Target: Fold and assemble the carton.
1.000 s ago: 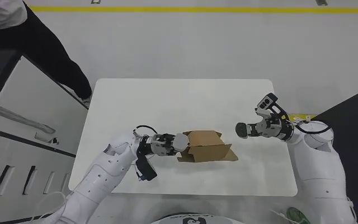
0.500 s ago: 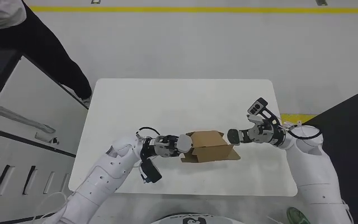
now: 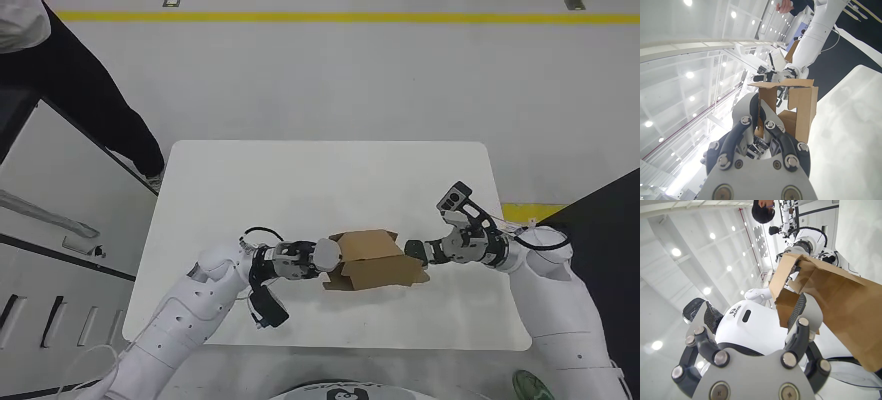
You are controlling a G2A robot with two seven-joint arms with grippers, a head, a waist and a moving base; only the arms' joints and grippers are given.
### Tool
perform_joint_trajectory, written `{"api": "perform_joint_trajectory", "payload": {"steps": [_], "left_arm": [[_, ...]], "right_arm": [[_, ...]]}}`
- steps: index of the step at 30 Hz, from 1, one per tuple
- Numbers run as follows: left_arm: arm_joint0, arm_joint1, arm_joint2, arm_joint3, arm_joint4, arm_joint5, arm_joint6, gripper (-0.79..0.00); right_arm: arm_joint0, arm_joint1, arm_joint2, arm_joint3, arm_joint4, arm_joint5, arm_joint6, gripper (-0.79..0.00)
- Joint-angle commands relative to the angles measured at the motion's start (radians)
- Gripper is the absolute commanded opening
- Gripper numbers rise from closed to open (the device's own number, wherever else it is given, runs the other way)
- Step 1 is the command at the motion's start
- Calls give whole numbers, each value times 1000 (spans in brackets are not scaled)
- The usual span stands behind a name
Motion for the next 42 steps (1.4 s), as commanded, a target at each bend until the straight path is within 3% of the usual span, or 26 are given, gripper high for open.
{"api": "perform_joint_trajectory", "payload": {"steps": [1,13,27,30,36,38,42], "left_arm": [[-2,-1,4,0,-9,4,8,-785],[-14,-1,27,4,-16,11,32,-785],[-34,-3,58,20,-5,22,20,-785],[-38,-4,65,24,0,20,16,-785],[-46,-3,73,28,5,20,15,-785],[-49,-3,75,31,7,20,14,-785],[-54,-2,79,36,15,17,11,-785]], "right_arm": [[2,0,-11,6,6,5,-5,0],[28,-1,-68,39,32,6,-13,0],[48,0,-125,51,40,0,-4,-296],[52,1,-139,51,30,-4,-1,-391],[62,3,-156,58,21,-1,11,-443],[66,5,-160,61,17,0,15,-499],[73,8,-167,66,7,0,22,-499]]}}
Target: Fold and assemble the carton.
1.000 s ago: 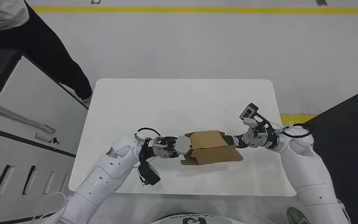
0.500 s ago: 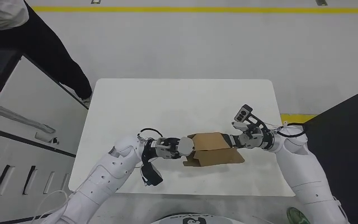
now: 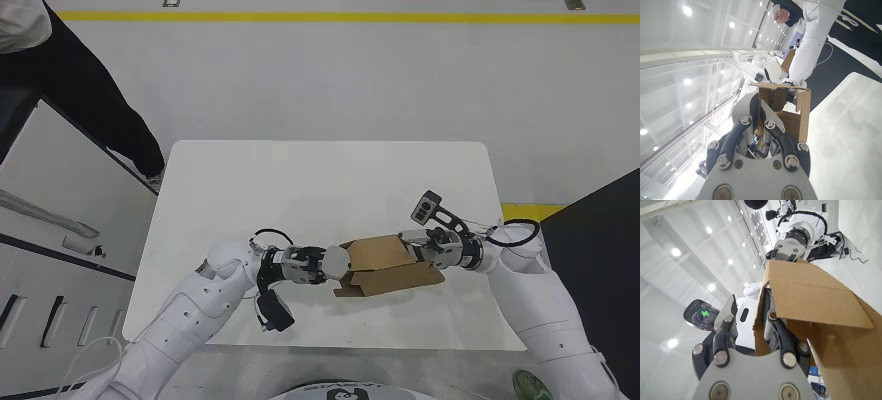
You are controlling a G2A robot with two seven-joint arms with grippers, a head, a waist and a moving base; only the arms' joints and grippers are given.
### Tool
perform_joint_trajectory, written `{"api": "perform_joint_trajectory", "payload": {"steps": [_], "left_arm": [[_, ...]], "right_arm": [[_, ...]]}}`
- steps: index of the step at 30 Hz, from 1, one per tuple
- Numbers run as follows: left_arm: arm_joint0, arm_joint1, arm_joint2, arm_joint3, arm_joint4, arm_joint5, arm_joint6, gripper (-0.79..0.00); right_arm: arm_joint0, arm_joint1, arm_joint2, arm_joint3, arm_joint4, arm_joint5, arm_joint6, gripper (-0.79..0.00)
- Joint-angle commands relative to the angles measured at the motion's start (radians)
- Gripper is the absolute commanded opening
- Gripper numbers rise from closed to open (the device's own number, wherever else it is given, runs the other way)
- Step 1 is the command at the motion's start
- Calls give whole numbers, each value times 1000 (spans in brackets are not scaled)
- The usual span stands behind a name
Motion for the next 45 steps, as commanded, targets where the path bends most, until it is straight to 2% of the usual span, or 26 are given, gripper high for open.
{"api": "perform_joint_trajectory", "payload": {"steps": [1,5,13,14,18,19,20,21,27,34,35,43,45], "left_arm": [[-3,1,2,2,4,-2,-1,-785],[-7,1,6,4,10,-2,-2,-785],[-12,2,14,8,9,-2,1,-785],[-13,3,15,9,10,-3,1,-785],[-14,4,17,10,12,-4,-3,-785],[-13,4,16,10,10,-4,-6,-619],[-11,4,15,10,4,-3,-11,-489],[-9,4,12,8,-8,2,-15,0],[8,8,-26,1,-89,21,-24,0],[66,23,-121,-32,-209,36,-37,0],[70,28,-134,-41,-187,47,-26,0],[70,28,-134,-41,-187,47,-26,0],[70,28,-134,-41,-187,47,-26,0]], "right_arm": [[3,2,-4,0,-8,-1,1,-499],[8,7,-12,0,-20,-2,1,-520],[16,16,-29,6,-58,-7,1,-730],[17,17,-31,8,-62,-6,1,-785],[19,21,-38,9,-73,-9,1,-785],[20,22,-38,10,-73,-12,1,-785],[19,23,-36,12,-69,-17,-1,-785],[18,23,-33,15,-64,-24,-6,-785],[7,26,-9,16,-48,-96,-47,-785],[-6,26,43,9,-15,-286,-88,-785],[-9,26,45,10,-8,-298,-89,-785],[-9,25,45,0,-8,-303,-101,-785],[-6,26,59,-40,-28,-362,-113,-785]]}}
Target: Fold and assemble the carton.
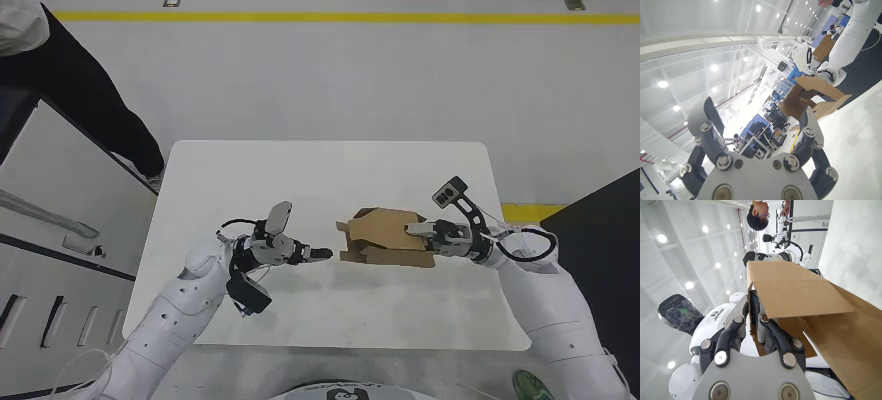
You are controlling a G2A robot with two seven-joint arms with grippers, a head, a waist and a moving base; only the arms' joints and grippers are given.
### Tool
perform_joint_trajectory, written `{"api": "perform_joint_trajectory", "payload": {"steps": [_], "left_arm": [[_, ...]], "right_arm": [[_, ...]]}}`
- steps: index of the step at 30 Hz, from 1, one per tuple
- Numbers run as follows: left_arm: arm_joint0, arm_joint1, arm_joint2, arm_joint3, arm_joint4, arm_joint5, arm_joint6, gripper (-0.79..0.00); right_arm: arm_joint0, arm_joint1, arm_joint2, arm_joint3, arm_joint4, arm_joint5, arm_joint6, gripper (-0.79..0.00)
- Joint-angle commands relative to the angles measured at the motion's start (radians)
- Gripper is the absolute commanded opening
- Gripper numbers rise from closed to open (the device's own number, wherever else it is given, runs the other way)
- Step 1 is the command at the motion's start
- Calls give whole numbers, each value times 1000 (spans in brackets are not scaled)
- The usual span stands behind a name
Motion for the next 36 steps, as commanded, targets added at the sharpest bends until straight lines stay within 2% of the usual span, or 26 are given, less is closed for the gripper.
{"api": "perform_joint_trajectory", "payload": {"steps": [1,9,16,21,24,27,36], "left_arm": [[0,0,0,0,0,0,0,0],[0,0,0,0,0,0,0,0],[0,0,0,0,0,0,0,0],[20,8,-33,-30,-18,-44,-28,0],[31,19,-62,-33,2,-82,-25,0],[31,19,-62,-33,2,-82,-25,0],[32,19,-62,-36,3,-87,-42,0]], "right_arm": [[4,1,19,-42,-12,-67,-10,-785],[29,10,70,-100,-61,-180,23,-785],[31,10,72,-104,-68,-182,28,-785],[13,9,87,-173,-136,-295,-68,-785],[2,9,87,-199,-161,-324,-98,-785],[-2,7,83,-226,-186,-360,-135,-785],[-2,7,83,-226,-186,-360,-135,-785]]}}
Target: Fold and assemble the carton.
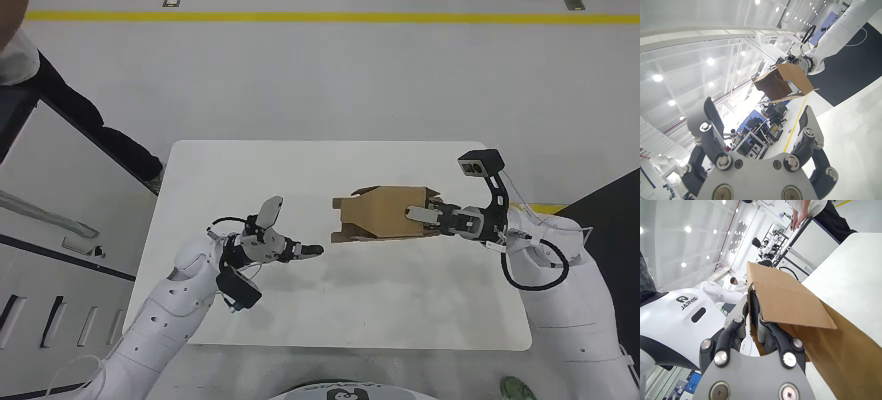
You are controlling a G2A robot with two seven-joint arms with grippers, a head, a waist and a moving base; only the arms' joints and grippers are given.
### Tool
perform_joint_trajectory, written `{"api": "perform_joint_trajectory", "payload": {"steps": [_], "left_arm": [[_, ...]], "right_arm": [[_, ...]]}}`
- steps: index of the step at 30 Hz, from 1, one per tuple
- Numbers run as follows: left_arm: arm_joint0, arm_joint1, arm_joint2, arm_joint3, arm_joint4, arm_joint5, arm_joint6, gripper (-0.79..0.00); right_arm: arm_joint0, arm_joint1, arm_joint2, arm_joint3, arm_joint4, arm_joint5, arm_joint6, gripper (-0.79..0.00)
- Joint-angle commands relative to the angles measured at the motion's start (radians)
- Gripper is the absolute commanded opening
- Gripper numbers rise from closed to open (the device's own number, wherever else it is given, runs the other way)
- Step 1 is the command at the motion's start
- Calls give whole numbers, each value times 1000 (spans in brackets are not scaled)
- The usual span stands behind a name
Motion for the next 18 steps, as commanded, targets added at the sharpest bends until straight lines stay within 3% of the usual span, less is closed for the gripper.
{"api": "perform_joint_trajectory", "payload": {"steps": [1,7,8,9,10,18], "left_arm": [[-1,0,3,-13,4,-24,-34,0],[-13,2,-19,-43,-35,-70,-83,0],[-12,1,-20,-45,-54,-68,-88,-499],[-15,1,-22,-40,-39,-59,-102,-699],[-16,2,-20,-40,-32,-60,-102,-785],[-16,2,-20,-40,-32,-60,-102,-785]], "right_arm": [[0,0,0,0,0,0,0,-785],[0,0,0,0,0,0,0,-785],[0,0,0,0,0,0,0,-785],[0,0,0,0,0,0,0,-785],[0,0,0,0,0,0,0,-785],[0,0,0,0,0,0,0,-785]]}}
